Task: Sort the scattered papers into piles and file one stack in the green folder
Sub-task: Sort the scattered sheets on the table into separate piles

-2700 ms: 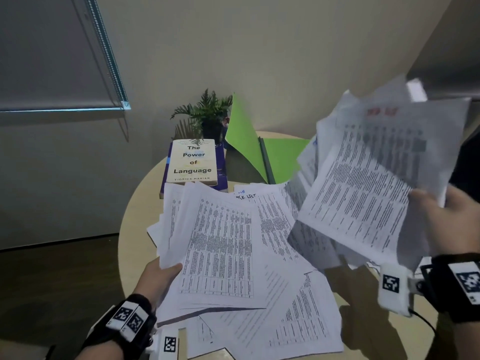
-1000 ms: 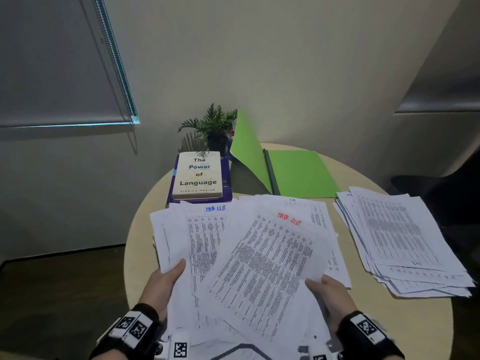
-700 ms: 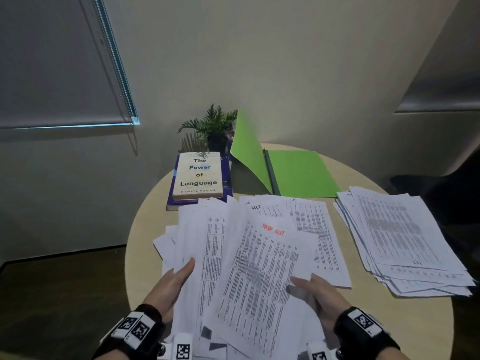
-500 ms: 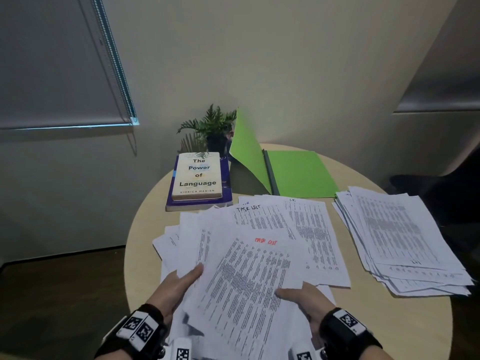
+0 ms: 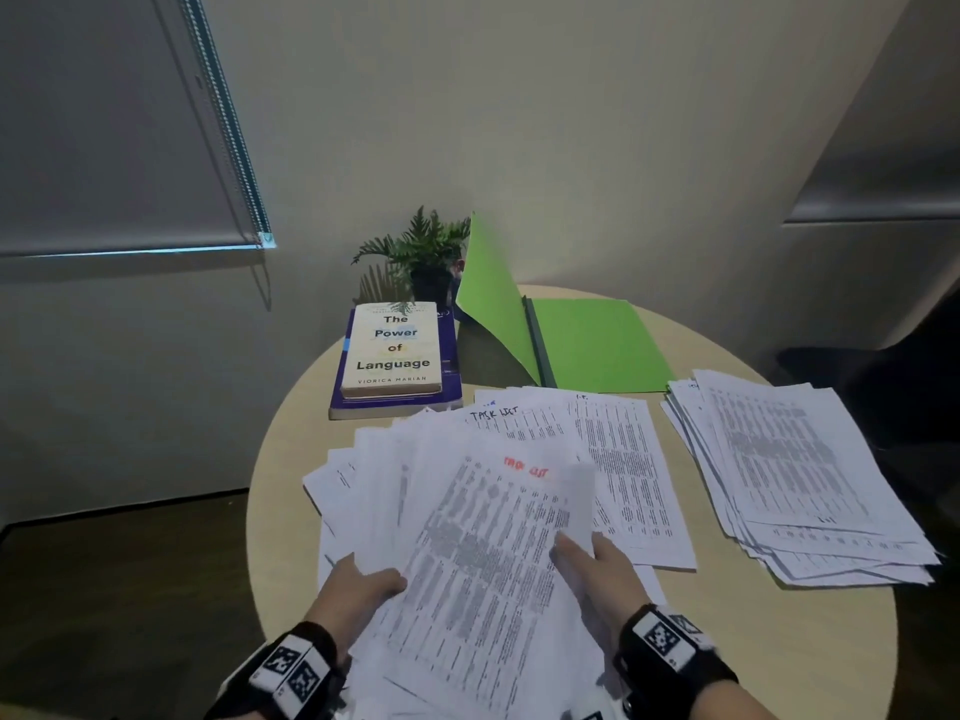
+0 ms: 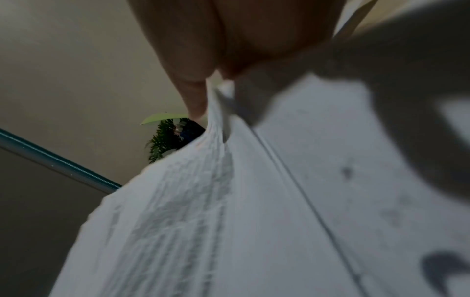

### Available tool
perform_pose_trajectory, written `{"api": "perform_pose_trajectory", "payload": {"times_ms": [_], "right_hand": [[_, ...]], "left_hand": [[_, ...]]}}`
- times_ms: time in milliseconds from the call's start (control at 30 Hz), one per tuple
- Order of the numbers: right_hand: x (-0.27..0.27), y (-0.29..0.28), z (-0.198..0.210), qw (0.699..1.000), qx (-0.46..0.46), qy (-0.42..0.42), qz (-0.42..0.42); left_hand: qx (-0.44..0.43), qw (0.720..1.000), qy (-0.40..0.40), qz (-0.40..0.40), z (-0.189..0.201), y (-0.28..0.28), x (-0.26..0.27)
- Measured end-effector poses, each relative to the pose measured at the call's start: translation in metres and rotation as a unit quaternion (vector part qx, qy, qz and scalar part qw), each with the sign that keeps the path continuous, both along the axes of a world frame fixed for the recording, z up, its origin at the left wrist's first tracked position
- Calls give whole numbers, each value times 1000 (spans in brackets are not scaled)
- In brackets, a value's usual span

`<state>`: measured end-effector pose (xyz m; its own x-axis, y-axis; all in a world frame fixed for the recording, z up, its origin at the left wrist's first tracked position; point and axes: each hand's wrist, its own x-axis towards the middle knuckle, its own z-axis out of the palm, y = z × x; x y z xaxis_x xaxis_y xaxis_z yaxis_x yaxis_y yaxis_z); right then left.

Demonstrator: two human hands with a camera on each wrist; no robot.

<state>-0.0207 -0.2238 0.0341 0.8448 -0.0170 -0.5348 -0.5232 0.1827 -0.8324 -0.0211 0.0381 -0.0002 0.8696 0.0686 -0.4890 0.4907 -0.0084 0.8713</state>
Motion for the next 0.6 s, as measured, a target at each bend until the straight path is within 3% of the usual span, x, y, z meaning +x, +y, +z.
{"api": "perform_pose_trajectory", "payload": {"times_ms": [167,267,400,433,533,600], "right_hand": [[4,-3,0,999,10,-48,24],[11,7,-11,995,-84,-31,49],[29,6,-13,988,-145,-54,13],[35,1,-13,975,-212,-69,9],[52,-20,-18,904,-425,-5,46],[56,-27,-22,867,-490,48,81]], "left_hand": [[-8,1000,13,-18,2,14,-2],[29,999,-6,-42,-7,5,-5],[48,999,-23,6,-6,10,-4],[40,999,-20,25,-5,16,-4],[29,996,-18,83,-3,37,-4],[29,994,-32,98,3,51,-9]]}}
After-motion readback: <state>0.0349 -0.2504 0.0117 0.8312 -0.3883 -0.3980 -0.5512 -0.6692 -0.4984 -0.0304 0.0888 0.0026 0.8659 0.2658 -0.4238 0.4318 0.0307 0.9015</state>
